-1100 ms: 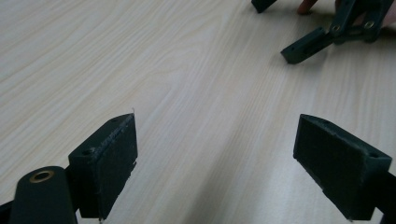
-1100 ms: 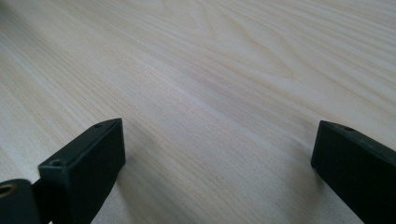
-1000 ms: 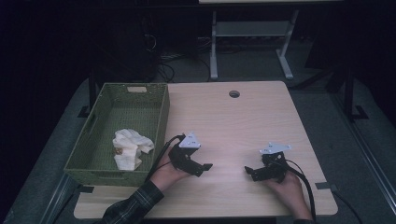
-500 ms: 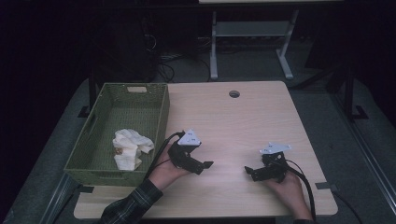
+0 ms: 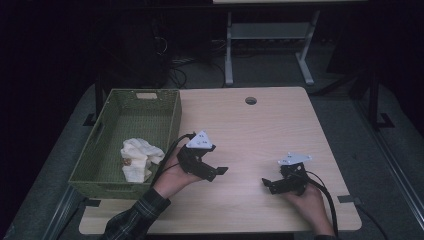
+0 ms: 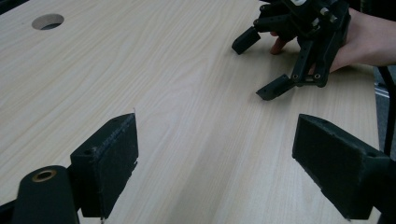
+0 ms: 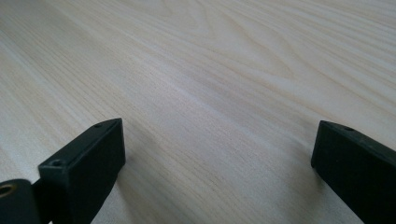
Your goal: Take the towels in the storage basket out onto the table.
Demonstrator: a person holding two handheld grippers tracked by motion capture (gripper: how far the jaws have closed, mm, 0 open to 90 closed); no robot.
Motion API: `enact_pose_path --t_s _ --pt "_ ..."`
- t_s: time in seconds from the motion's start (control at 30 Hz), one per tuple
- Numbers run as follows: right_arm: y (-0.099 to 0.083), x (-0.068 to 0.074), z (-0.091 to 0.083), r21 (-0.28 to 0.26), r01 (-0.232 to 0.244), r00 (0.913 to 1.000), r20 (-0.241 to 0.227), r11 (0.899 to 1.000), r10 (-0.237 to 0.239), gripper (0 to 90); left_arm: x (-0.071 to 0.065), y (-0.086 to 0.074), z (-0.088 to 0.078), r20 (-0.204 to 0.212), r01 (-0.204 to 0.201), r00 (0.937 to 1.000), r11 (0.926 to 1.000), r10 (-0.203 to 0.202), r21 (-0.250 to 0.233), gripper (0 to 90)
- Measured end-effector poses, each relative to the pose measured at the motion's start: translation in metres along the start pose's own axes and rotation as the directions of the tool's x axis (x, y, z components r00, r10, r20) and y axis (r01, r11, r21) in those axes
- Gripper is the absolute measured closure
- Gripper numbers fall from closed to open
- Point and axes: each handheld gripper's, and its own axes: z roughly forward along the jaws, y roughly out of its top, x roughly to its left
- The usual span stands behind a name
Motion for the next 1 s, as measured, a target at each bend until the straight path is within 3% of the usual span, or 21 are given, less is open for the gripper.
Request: enact_pose_path --t_s 0.2,0.63,0.87,1.0 --pt "0.000 0.000 0.000 -0.001 0.001 1.0000 0.001 1.000 -0.001 2.5 0.006 0.005 -0.004 0.014 -0.003 0.9999 1.0000 0.003 -0.002 13.8" --pt "0.001 0.001 0.001 0.000 -0.001 1.0000 0.002 1.000 0.001 2.5 0.018 0.012 -0.025 0.001 -0.018 0.9998 0.9995 0.019 -0.024 14.2" --pt "0.001 0.001 0.001 0.000 -0.002 1.0000 0.002 1.000 0.002 2.5 0.029 0.013 -0.049 -0.040 -0.002 0.9992 0.9984 0.000 -0.056 14.1" --pt "0.001 0.001 0.001 0.000 -0.002 1.0000 0.002 1.000 0.002 2.5 0.036 0.011 -0.060 -0.054 0.006 0.9985 0.9988 -0.009 -0.048 14.1"
